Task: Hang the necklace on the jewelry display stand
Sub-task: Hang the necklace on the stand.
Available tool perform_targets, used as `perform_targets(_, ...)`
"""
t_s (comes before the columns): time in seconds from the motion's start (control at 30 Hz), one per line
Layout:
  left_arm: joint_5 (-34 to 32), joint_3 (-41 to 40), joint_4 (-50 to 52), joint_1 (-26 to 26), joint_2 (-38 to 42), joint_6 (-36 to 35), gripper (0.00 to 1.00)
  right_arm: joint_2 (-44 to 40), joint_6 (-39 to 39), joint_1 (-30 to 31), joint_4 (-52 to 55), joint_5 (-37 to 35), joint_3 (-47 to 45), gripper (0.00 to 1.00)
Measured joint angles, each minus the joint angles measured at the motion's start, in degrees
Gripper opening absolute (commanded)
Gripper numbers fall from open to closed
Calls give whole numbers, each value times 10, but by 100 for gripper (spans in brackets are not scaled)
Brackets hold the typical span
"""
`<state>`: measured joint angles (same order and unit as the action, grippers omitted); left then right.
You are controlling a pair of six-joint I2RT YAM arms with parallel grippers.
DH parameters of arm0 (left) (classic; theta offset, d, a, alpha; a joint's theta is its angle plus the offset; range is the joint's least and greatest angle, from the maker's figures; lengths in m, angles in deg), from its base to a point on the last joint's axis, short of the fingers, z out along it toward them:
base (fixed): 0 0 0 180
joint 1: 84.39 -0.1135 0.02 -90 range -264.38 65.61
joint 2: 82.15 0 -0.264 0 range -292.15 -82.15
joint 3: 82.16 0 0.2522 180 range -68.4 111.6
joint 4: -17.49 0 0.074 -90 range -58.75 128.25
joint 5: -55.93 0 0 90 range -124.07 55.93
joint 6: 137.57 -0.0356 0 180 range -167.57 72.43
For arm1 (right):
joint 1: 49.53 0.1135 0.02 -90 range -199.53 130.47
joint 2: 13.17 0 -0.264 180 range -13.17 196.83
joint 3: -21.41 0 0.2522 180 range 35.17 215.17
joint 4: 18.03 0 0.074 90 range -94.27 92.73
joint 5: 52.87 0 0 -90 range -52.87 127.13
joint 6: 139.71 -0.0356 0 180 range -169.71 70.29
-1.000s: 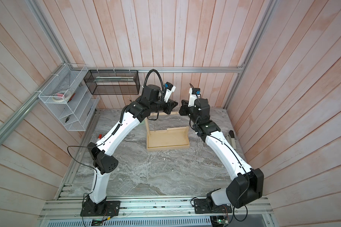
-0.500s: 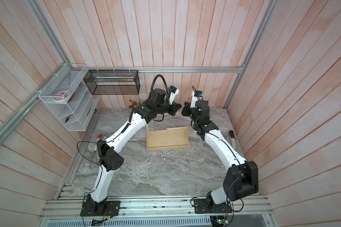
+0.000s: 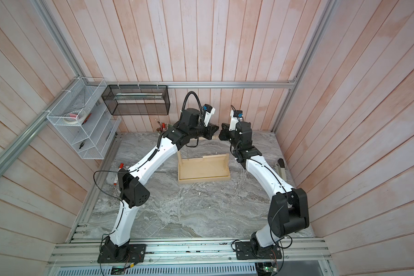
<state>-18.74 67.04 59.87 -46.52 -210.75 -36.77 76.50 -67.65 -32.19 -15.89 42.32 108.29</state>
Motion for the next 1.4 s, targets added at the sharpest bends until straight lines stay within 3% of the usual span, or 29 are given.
perform_targets(0.4,-24,-156,-64,-18,78,14,0,35,14,10,5,59,28,0)
perform_targets(1.07,-45,-236,-74,-34,161,14,0,54,47,58,28,74,67,0)
perform_targets(1.27,-45,-240,-64,-34,162,14,0,60,48,56,47,72,68,22)
perform_targets(1.4,-49,-240,-57,-34,162,14,0,58,52,53,65,63,68,29)
